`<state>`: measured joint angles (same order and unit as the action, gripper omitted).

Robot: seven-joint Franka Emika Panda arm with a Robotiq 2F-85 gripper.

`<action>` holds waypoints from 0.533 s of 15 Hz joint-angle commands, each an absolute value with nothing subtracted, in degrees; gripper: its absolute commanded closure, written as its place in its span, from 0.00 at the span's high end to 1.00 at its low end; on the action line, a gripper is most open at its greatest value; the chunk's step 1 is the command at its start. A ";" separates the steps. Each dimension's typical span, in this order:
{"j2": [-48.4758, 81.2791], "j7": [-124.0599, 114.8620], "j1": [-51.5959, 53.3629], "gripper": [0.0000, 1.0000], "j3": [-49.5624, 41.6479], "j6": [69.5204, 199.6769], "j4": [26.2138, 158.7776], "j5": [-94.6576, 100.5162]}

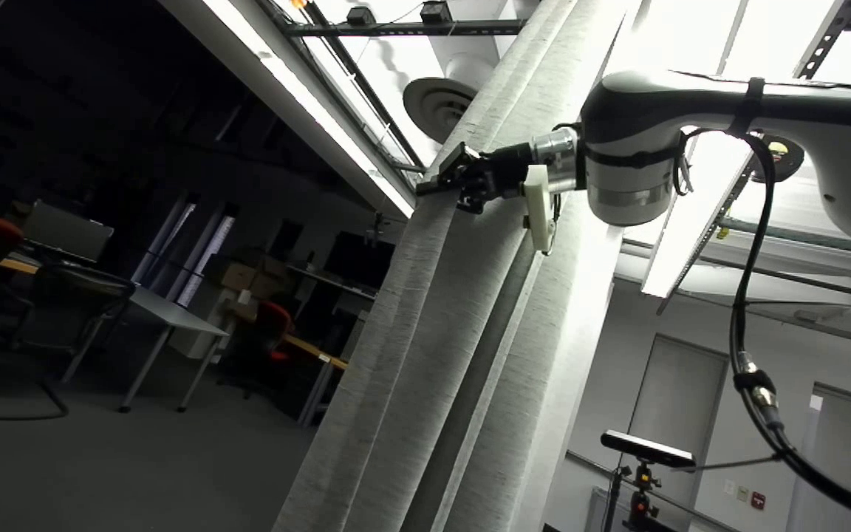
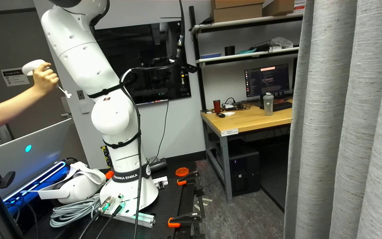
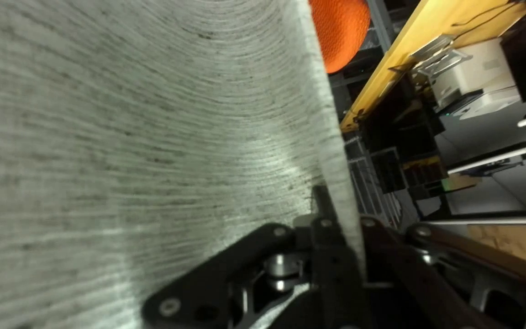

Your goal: Draw the curtain closed

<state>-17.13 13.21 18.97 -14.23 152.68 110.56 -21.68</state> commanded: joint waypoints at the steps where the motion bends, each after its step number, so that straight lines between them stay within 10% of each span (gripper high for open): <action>1: -17.28 21.71 17.77 0.00 -14.66 141.92 108.60 -27.37; 8: -21.85 21.25 16.08 0.00 -5.37 131.66 111.46 -29.23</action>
